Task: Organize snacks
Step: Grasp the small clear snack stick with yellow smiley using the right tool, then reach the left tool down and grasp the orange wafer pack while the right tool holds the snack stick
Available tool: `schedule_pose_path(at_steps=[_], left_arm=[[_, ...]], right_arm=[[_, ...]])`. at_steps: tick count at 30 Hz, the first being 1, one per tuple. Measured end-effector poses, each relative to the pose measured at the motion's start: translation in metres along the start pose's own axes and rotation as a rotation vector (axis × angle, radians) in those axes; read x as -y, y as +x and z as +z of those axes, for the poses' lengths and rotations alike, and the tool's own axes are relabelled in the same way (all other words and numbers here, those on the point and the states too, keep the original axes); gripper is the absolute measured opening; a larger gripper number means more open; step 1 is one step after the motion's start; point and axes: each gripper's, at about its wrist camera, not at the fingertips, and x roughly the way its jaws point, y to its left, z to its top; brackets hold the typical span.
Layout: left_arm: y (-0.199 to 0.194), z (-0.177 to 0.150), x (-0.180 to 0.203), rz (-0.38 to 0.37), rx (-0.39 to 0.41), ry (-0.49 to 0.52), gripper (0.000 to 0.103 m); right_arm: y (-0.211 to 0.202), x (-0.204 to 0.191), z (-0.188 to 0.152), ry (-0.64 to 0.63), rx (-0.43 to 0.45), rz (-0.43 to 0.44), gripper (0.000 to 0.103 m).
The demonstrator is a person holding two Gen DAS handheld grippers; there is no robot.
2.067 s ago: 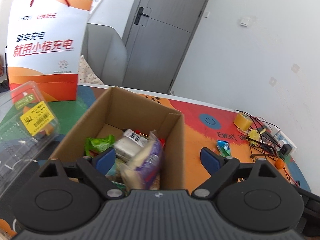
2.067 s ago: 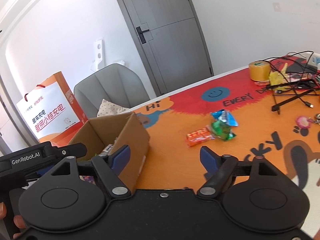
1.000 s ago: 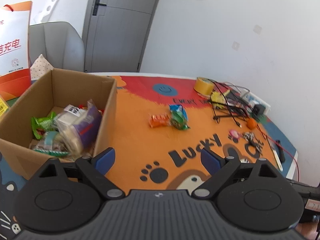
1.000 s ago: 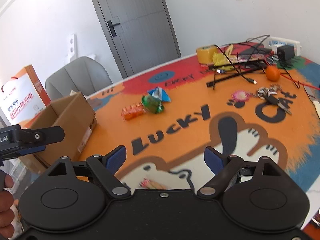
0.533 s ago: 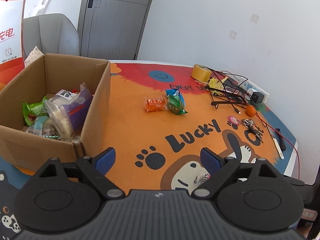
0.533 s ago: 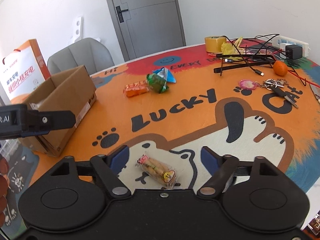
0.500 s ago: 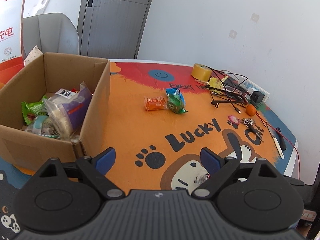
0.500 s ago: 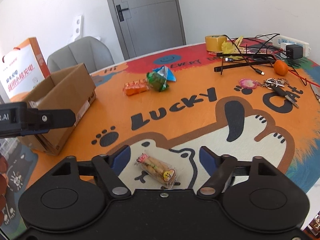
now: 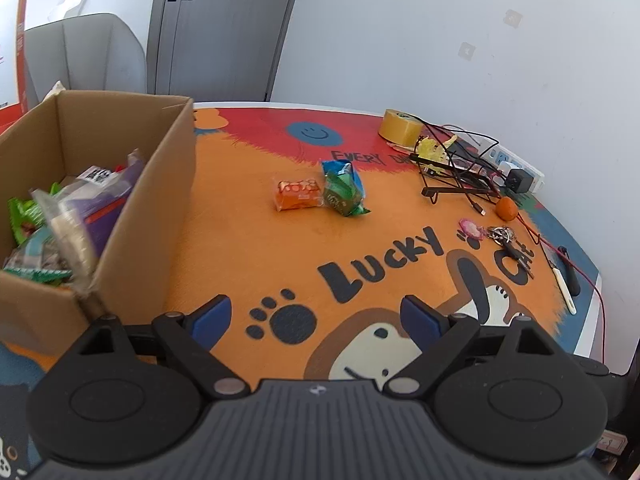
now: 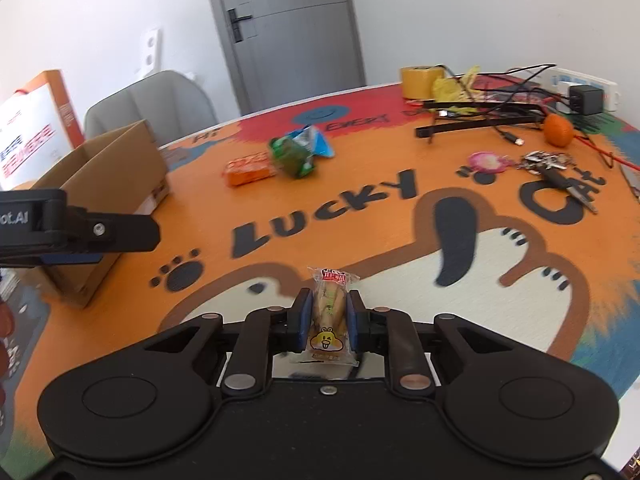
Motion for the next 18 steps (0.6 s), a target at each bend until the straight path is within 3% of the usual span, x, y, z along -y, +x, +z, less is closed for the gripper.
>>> schedule_pose_path(at_steps=[18], left_arm=[[0.045, 0.035, 0.019, 0.023, 0.024, -0.009, 0.089]], right_arm=[[0.021, 0.035, 0.030, 0.100, 0.052, 0.008, 0.019]])
